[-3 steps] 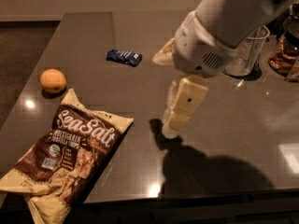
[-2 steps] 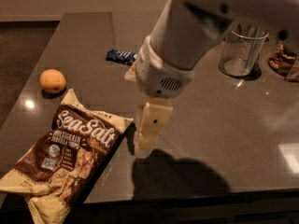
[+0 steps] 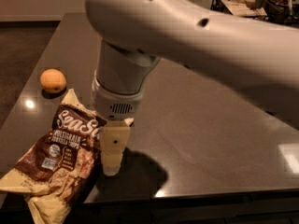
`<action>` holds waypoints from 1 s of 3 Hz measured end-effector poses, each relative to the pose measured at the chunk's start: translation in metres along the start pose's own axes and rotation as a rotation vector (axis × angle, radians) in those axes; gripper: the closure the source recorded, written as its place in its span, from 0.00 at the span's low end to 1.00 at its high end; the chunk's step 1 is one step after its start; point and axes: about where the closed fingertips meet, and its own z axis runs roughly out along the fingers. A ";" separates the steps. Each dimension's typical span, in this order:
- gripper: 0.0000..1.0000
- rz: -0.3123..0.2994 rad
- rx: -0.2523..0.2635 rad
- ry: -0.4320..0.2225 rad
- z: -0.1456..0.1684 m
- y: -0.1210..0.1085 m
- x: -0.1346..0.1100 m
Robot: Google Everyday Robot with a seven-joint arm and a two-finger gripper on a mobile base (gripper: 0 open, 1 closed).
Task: Pick brown chip bag
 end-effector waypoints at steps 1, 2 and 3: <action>0.00 -0.001 -0.016 0.036 0.019 -0.009 -0.012; 0.00 0.013 -0.022 0.061 0.032 -0.021 -0.019; 0.18 0.062 -0.029 0.073 0.032 -0.034 -0.015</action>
Offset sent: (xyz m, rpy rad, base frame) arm 0.0294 0.0486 -0.0389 -0.0969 0.0320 -0.0254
